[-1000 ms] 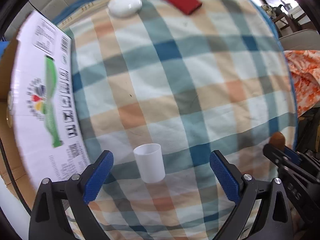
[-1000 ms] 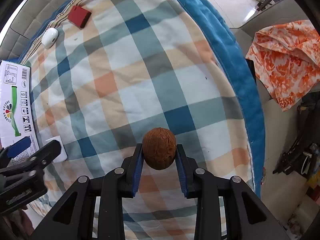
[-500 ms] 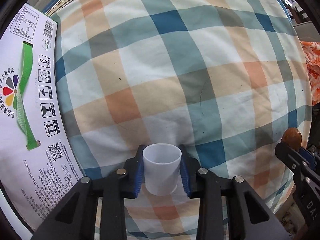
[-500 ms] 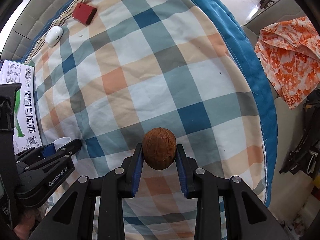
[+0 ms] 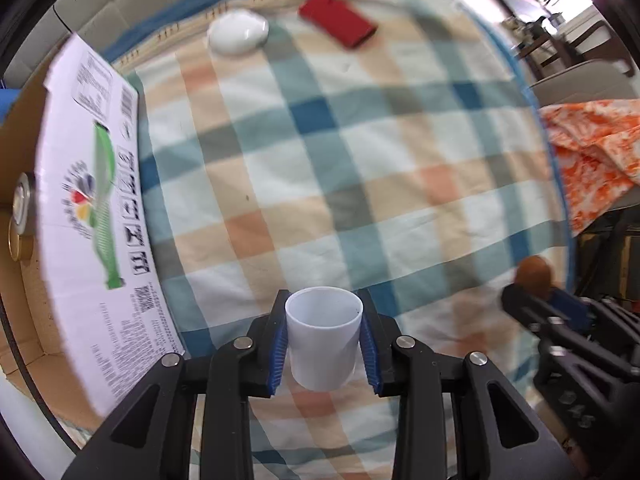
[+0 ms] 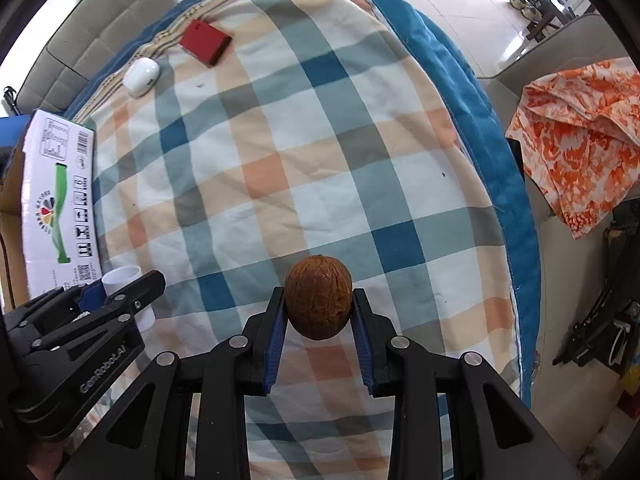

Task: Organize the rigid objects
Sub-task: 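Grasp the brown walnut with the right tool while the left tool grasps the white cup, then carry the walnut and white cup into the box with both tools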

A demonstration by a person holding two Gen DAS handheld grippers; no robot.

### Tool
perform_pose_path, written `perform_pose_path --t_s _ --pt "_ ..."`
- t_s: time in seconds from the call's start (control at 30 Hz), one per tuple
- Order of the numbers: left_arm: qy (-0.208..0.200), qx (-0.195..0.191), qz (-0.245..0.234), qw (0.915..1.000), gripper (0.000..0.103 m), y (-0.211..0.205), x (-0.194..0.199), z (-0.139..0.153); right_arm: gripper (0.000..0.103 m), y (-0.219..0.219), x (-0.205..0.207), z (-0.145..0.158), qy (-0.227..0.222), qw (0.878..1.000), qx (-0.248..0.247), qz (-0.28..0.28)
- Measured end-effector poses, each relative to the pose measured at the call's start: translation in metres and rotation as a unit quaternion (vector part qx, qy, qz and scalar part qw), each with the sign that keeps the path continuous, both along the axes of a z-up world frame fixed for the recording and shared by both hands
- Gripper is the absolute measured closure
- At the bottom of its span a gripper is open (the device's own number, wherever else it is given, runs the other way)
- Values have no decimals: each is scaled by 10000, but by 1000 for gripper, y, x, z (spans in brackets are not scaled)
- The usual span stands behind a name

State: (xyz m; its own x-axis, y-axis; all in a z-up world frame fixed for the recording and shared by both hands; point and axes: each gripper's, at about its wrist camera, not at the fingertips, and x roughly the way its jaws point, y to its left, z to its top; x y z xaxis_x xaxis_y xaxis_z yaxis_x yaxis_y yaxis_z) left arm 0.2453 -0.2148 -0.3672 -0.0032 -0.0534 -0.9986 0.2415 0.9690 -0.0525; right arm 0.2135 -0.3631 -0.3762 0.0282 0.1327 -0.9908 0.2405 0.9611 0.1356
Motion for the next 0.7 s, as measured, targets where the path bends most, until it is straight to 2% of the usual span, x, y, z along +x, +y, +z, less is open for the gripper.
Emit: perform_pose_path --t_s 0.17,0.23,0.37,0.53,0.7 --pt "-473 -421 60 9980 74 18 -4 59 69 19 1 41 -330 9991 8 273" --pt "-725 -551 121 9958 74 35 -4 87 69 35 3 62 -502 9978 53 428" --pt "-1025 -705 345 9916 74 77 1 123 69 74 6 98 -801 9937 201 760" --pt "-1324 -752 793 9851 74 152 -3 157 69 151 10 130 -1084 9844 520 1282" --pt "-1450 -594 1276 9794 74 229 -8 160 69 234 15 133 -1119 9763 689 1718"
